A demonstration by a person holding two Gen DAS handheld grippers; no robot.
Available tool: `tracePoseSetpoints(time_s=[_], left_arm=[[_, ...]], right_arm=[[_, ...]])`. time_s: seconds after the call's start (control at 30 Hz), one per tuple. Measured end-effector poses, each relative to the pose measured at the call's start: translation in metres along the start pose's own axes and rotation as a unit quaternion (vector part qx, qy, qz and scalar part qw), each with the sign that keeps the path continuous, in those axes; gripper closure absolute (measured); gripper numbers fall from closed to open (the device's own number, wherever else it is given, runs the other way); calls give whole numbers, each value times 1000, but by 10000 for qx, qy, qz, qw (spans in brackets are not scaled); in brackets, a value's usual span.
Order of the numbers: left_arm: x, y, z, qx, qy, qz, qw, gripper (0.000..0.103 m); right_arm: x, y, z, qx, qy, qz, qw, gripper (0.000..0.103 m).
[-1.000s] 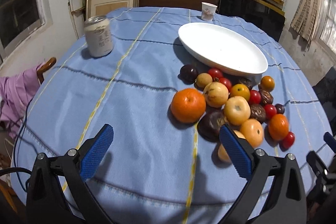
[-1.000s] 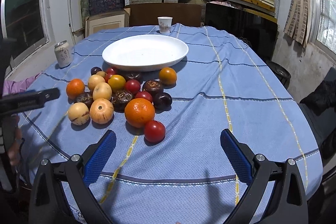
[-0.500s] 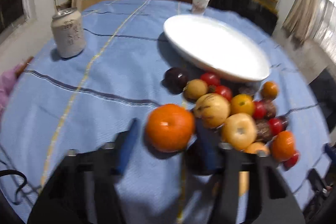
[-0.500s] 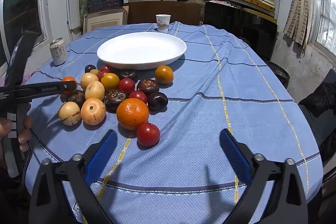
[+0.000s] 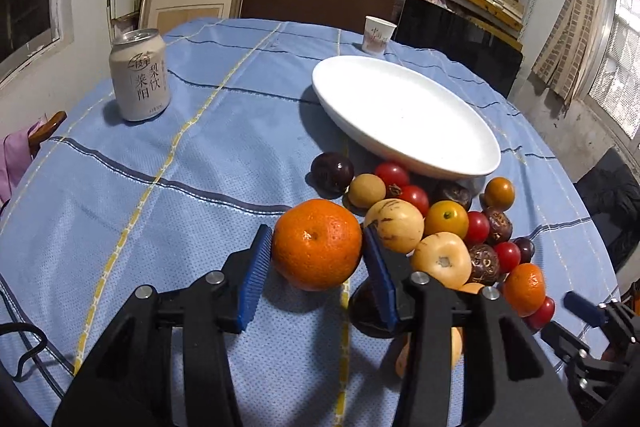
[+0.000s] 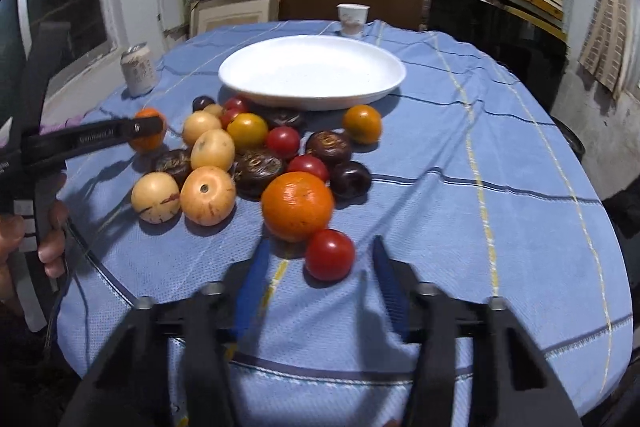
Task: Organize fruits
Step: 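Grasp the orange with the left tool while the right tool grasps a red tomato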
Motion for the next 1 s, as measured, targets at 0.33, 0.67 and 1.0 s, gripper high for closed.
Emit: tracePoseSetpoints(time_s=[0.33,0.67,1.0], left_arm=[[1,-1,0,-4,-30,-21,10000,57],[1,1,0,-13,-30,-13,10000,57],[1,1,0,-14,-34,-12,10000,57]], right_arm=[[4,11,-2,-34,-108,-155,9998,61],[8,24,-10,-326,100,61,9994,64],[15,25,-9,-275,254,133,9992,74]])
Point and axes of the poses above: each gripper's, at about its wrist camera, not at the fingertips, and y roughly the way its jaws point, x to its right, z to its top, the point moved 7 cm from there along y, roughly the way its jaws point, and after that the axes turned 7 degrees about -z, right-handed, at the moved point
